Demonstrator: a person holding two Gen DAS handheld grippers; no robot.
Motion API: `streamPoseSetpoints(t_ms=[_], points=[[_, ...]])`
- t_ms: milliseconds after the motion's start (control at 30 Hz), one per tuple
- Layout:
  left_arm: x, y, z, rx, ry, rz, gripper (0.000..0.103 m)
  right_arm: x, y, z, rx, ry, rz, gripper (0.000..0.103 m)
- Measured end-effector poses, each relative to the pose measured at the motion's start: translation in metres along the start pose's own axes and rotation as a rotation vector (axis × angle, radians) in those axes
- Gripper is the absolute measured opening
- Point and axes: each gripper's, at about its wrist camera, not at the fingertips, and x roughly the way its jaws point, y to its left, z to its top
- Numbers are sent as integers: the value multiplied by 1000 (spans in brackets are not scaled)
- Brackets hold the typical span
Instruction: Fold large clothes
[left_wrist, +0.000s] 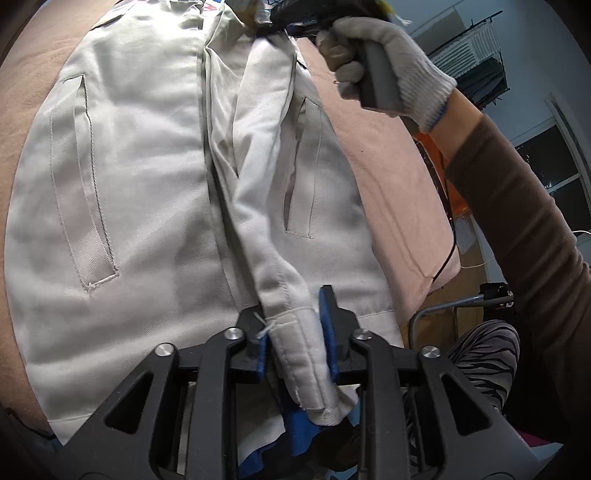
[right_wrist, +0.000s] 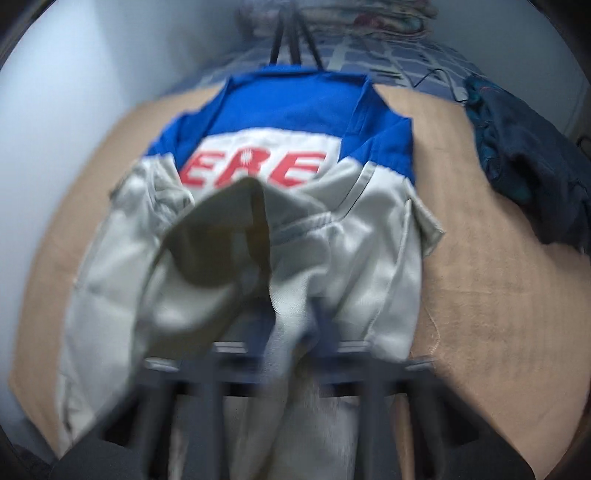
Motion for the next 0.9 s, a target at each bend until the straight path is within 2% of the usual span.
streamPoseSetpoints(t_ms=[100,200,300,367,400,467,533,600,667,700,767,900], points=[[1,-2,0,-3,5,-28,17,-18,7,7,8,-68,46,3],[5,-7,3,-9,17,-52,15,-22,32,17,-79,-86,23,3],[12,-10,4,3,29,-43,15,16,59,23,-138,-15,26,5],[13,-10,5,3,31,-34,15,38,65,17,-161,31,-23,9],[12,-10,6,-1,31,-34,15,37,64,14,-160,23,-27,10],[11,-9,6,-14,31,-39,15,27,54,14,-107,14,34,18],[6,-7,6,-12,25,-36,15,-2,34,7,-30,-22,147,22],[4,-10,3,-6,16,-26,15,-39,17,-10,11,-83,187,24],[1,-10,0,-10,8,-12,15,-75,1,-42,35,-124,199,35],[0,-8,-3,-12,6,-11,15,-86,-3,-55,41,-132,195,46],[-4,-8,-6,-6,-3,5,15,-109,-14,-101,62,-140,184,53],[-15,-5,-16,-21,-22,21,16,-118,-19,-195,137,-25,263,53]])
